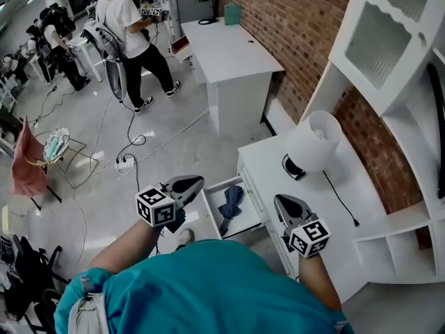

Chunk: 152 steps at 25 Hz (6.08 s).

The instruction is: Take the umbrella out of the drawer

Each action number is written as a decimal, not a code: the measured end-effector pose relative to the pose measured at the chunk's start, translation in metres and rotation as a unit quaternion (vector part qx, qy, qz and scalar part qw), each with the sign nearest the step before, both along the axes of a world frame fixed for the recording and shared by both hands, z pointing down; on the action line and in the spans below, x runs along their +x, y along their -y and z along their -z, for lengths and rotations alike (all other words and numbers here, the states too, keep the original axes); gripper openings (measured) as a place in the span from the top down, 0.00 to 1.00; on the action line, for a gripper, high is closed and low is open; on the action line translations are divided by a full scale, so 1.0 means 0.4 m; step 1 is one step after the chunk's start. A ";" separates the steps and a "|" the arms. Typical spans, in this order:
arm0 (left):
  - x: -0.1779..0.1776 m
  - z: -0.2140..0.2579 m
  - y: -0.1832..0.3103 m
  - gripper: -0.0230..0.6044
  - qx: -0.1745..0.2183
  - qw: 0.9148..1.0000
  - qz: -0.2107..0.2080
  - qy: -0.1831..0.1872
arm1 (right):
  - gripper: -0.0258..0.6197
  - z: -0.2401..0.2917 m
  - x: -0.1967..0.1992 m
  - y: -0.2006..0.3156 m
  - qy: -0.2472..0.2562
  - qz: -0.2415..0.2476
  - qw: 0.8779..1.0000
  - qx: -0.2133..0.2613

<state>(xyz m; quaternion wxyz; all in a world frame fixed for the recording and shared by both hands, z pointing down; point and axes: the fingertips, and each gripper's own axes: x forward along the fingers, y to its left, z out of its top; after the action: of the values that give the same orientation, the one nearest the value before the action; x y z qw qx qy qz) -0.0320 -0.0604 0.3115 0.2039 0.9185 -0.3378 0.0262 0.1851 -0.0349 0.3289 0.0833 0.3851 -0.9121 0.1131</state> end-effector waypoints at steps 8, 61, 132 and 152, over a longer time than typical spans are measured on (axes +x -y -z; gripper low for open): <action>-0.057 -0.093 0.098 0.95 0.018 0.997 -0.068 0.011 | 0.93 -0.016 -0.120 0.070 0.020 -0.044 0.999 -0.001; 0.263 -1.608 0.257 0.45 -0.411 0.877 -0.002 0.250 | 0.92 -1.015 -0.270 -0.084 0.023 -0.013 0.980 -0.199; 0.077 -0.833 0.352 0.60 -0.378 0.924 -0.014 0.051 | 0.92 -0.483 -0.152 0.152 -0.019 -0.101 0.985 -0.136; -0.045 -0.117 0.379 0.60 -0.127 0.991 -0.045 -0.013 | 0.92 0.013 -0.064 0.244 -0.005 -0.079 0.997 -0.024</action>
<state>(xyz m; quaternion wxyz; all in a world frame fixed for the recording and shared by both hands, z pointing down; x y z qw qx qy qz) -0.0501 -0.2119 0.3583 0.3222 0.8994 -0.2877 0.0663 0.1594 -0.1325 0.3238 0.0877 0.4541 -0.8756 0.1397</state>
